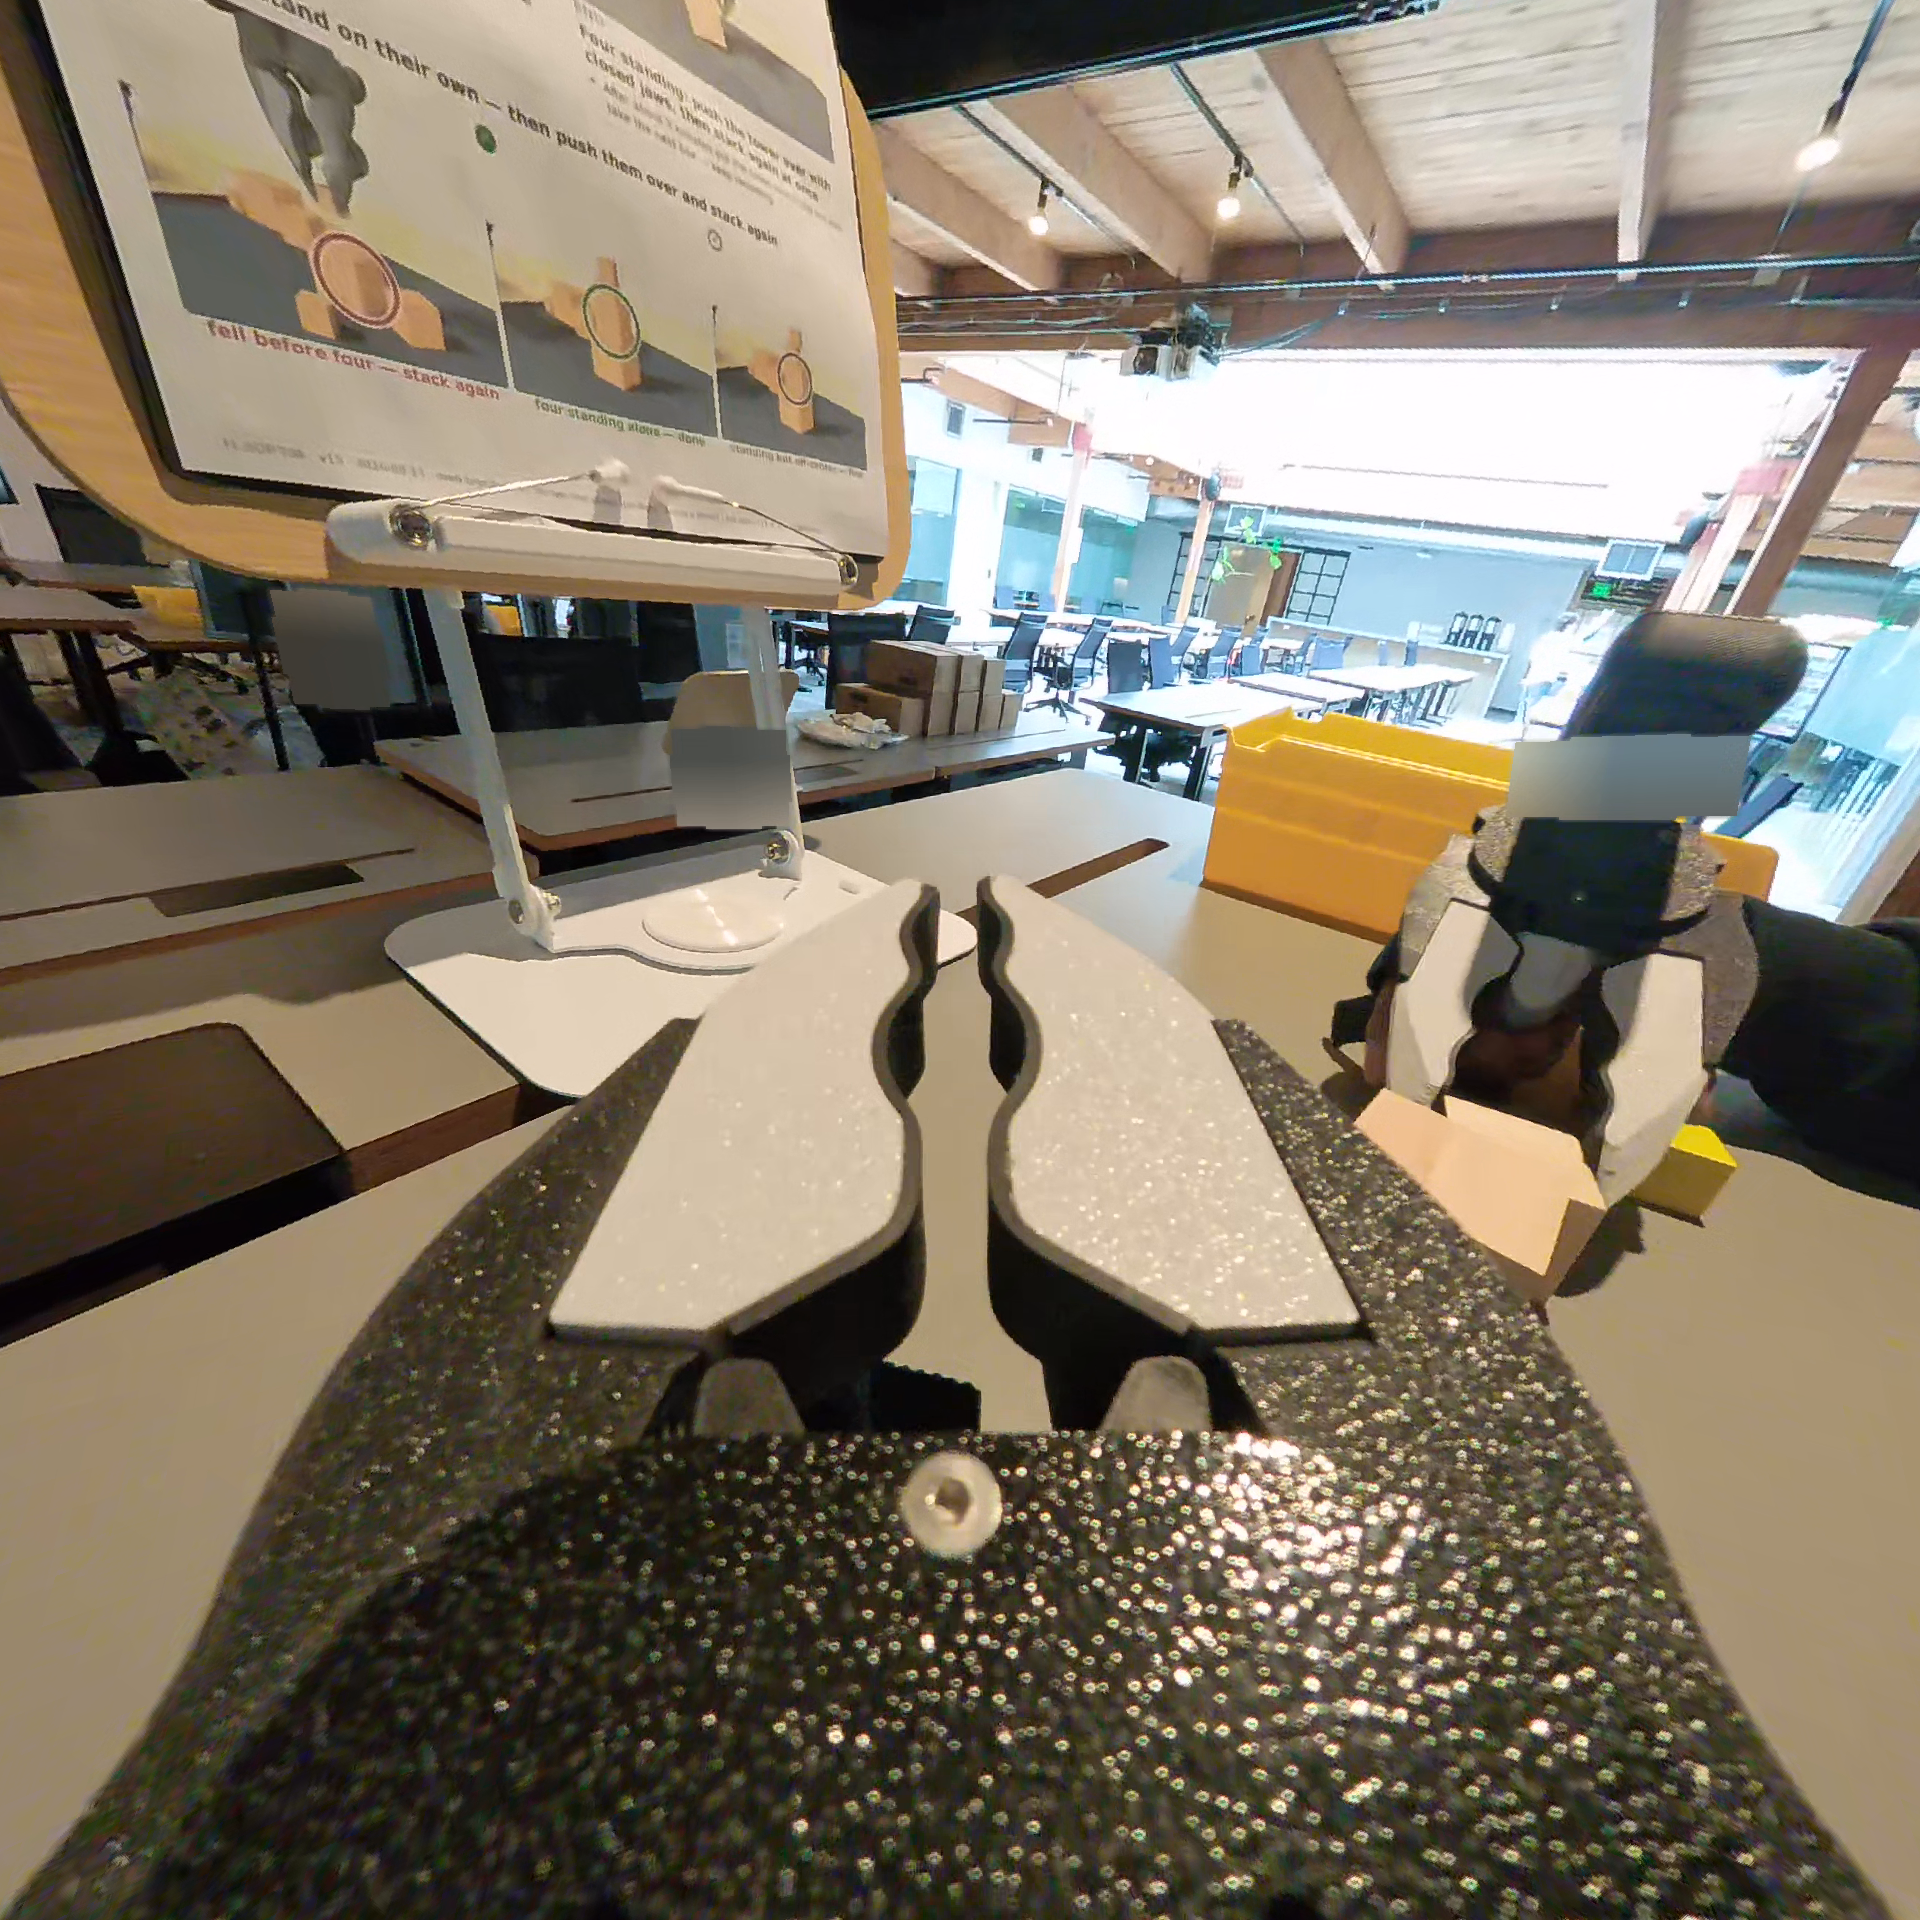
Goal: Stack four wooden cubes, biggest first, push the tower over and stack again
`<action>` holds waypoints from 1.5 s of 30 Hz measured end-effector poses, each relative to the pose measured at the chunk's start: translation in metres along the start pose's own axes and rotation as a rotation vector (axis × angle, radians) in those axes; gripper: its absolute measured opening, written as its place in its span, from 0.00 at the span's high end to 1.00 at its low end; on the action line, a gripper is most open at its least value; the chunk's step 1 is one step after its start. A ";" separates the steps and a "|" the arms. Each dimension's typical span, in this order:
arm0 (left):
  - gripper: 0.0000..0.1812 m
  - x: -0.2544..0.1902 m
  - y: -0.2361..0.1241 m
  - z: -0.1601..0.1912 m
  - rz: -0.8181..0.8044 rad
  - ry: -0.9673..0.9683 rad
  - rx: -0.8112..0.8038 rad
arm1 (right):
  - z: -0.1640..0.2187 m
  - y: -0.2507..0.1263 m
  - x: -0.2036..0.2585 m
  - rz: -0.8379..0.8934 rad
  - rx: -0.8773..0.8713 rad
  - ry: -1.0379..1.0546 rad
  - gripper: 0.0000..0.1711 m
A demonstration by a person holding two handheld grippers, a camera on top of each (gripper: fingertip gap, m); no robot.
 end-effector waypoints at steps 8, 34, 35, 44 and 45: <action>0.97 0.000 -0.001 -0.001 0.001 -0.004 -0.007 | -0.012 -0.034 -0.034 0.200 -0.165 0.100 0.74; 0.97 0.002 0.002 0.001 0.000 -0.016 0.017 | -0.062 0.011 -0.031 0.275 0.012 0.164 0.74; 0.97 0.002 0.002 0.001 0.000 -0.015 0.018 | -0.062 0.011 -0.031 0.275 0.016 0.166 0.74; 0.97 0.002 0.002 0.001 -0.001 -0.013 0.019 | -0.064 0.011 -0.033 0.296 0.057 0.192 0.74; 0.97 0.002 0.002 0.001 -0.001 -0.013 0.020 | -0.064 0.011 -0.032 0.294 0.059 0.193 0.74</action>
Point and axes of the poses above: each gripper's, where its closed fingertips meet, y out along the fingers, z out of its underside, x = y × z across the jaws, the point moved 3 cm from there along -y, back along the fingers, and after that the axes turned 15 degrees about -y, right-handed, at the moved point
